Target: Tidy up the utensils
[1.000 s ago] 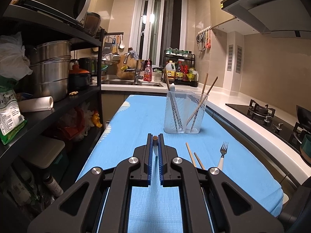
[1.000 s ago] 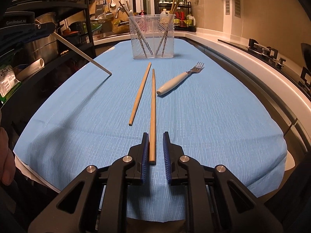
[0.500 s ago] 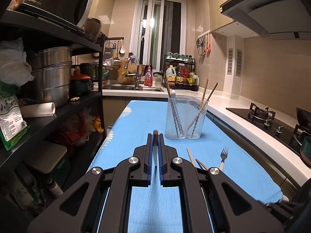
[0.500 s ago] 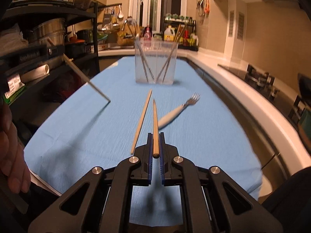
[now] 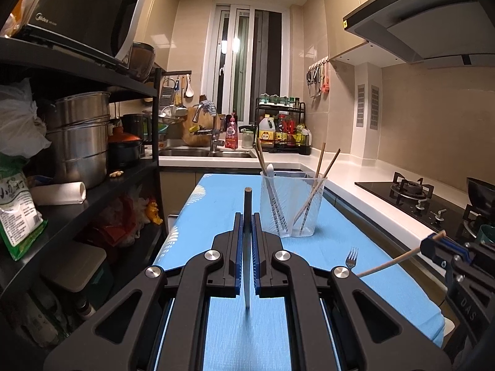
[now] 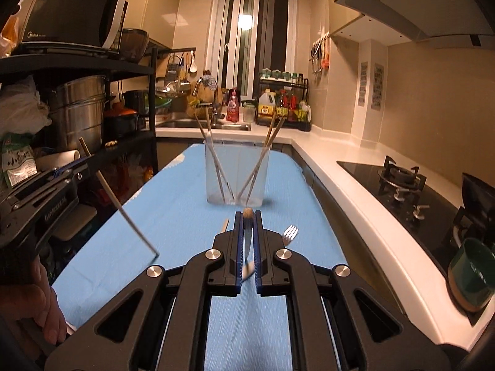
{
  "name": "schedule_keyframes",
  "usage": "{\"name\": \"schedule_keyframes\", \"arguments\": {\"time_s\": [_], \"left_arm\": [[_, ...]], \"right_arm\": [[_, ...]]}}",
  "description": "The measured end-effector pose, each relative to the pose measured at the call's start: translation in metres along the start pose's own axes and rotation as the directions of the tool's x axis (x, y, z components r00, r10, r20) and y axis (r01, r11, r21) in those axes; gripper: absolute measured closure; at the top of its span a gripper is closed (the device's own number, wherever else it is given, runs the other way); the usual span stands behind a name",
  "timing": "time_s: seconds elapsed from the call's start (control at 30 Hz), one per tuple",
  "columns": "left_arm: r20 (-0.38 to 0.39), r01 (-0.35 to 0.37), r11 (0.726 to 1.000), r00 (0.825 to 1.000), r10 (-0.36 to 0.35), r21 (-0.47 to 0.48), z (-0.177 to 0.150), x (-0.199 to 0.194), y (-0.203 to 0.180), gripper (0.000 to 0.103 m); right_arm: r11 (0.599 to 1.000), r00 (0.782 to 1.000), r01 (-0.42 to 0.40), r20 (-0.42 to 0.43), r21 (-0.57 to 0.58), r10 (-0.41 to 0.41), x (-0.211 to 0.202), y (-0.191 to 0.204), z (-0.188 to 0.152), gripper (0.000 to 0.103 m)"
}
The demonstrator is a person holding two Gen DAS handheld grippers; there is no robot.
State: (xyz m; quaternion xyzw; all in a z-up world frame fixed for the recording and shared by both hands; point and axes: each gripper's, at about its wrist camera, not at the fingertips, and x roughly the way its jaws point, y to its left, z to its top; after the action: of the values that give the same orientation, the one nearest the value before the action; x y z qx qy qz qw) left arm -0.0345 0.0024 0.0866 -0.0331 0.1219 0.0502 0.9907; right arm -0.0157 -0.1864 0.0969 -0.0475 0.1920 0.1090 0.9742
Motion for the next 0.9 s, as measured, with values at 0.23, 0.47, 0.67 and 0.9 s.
{"name": "schedule_keyframes", "arguments": {"time_s": [0.23, 0.47, 0.67, 0.9], "left_arm": [[-0.032, 0.016, 1.0, 0.999, -0.016, -0.015, 0.023, 0.017, 0.004, 0.098], [-0.041, 0.02, 1.0, 0.999, -0.02, -0.007, 0.05, 0.039, 0.005, 0.098], [-0.055, 0.043, 0.999, 0.998, -0.042, 0.005, 0.068, 0.058, 0.0, 0.098], [-0.036, 0.106, 0.994, 0.994, -0.105, 0.027, 0.116, 0.08, -0.012, 0.098]], "right_arm": [[0.999, 1.0, -0.016, 0.023, 0.038, 0.015, 0.011, -0.012, 0.045, 0.097], [0.998, 0.999, -0.031, -0.015, 0.062, 0.032, 0.037, -0.023, 0.084, 0.097], [0.996, 0.998, -0.046, -0.043, 0.081, 0.049, 0.056, -0.035, 0.115, 0.097], [0.995, 0.995, -0.077, -0.058, 0.063, 0.081, 0.076, -0.041, 0.178, 0.097]]}}
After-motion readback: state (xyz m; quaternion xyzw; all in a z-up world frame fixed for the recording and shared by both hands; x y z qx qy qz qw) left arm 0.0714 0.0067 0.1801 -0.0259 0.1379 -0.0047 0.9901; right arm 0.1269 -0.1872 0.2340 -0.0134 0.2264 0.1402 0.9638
